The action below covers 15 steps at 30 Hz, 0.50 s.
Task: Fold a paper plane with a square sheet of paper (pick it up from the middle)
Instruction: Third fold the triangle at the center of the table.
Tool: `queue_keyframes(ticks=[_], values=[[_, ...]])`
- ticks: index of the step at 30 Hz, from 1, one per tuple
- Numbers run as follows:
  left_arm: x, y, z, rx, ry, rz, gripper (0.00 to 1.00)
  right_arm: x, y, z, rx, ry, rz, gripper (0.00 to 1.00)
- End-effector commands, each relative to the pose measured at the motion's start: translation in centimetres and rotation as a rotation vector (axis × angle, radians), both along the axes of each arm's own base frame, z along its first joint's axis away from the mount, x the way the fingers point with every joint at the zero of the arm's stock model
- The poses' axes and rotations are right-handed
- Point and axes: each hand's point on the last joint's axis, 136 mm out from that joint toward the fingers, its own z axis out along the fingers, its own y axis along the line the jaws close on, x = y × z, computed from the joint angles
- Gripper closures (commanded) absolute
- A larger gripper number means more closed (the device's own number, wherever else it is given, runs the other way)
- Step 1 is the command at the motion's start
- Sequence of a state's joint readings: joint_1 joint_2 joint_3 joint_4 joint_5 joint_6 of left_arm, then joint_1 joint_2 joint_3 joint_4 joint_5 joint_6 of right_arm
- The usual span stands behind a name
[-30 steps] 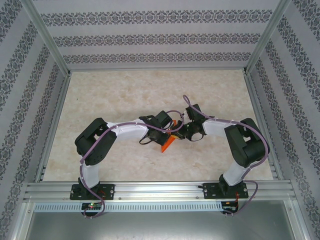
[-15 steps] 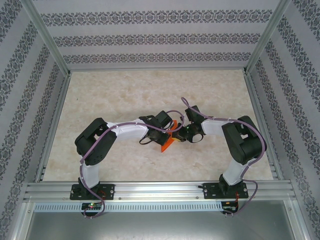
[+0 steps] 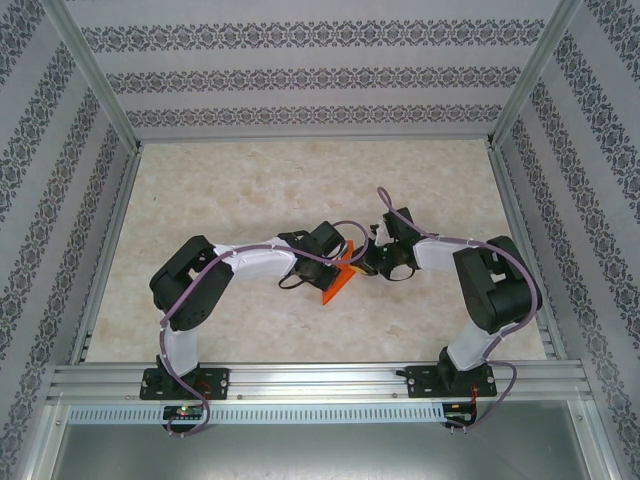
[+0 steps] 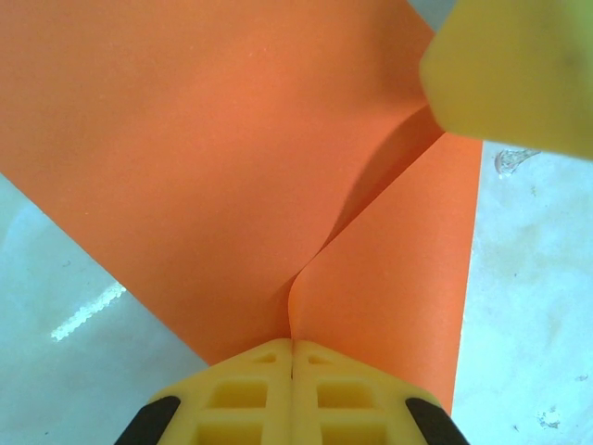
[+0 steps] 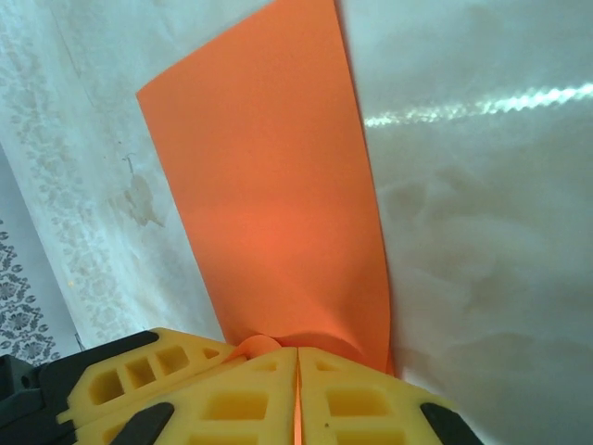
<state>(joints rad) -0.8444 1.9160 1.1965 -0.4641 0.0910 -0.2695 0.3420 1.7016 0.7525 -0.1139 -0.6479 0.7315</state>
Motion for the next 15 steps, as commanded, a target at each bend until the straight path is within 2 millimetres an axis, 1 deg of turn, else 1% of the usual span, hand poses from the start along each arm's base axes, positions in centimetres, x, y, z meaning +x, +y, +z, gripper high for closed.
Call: queue_keyframes(ticks=[1, 6, 8, 11, 13, 15], values=[[0.0, 1.1, -1.6, 0.046, 0.034, 0.006, 0.96, -0.4, -0.6, -1.6, -0.049, 0.026, 0.009, 0.91], [-0.1, 1.2, -1.7, 0.050, 0.036, 0.008, 0.96, -1.4, -2.4, -4.0, -0.166, 0.057, 0.022, 0.91], [-0.1, 1.1, -1.7, 0.048, 0.038, 0.007, 0.96, -1.4, -2.4, -4.0, -0.148, 0.068, 0.022, 0.91], [-0.1, 1.3, -1.7, 0.054, 0.039, 0.011, 0.96, -1.0, -1.7, -1.9, -0.101, 0.030, 0.028, 0.90], [-0.1, 1.2, -1.6, 0.050, 0.039, 0.015, 0.96, -0.7, -1.3, 0.0, -0.070, -0.002, 0.024, 0.89], [-0.1, 1.2, -1.7, 0.047, 0.041, 0.022, 0.96, -0.7, -1.0, 1.5, -0.034, -0.022, 0.013, 0.90]])
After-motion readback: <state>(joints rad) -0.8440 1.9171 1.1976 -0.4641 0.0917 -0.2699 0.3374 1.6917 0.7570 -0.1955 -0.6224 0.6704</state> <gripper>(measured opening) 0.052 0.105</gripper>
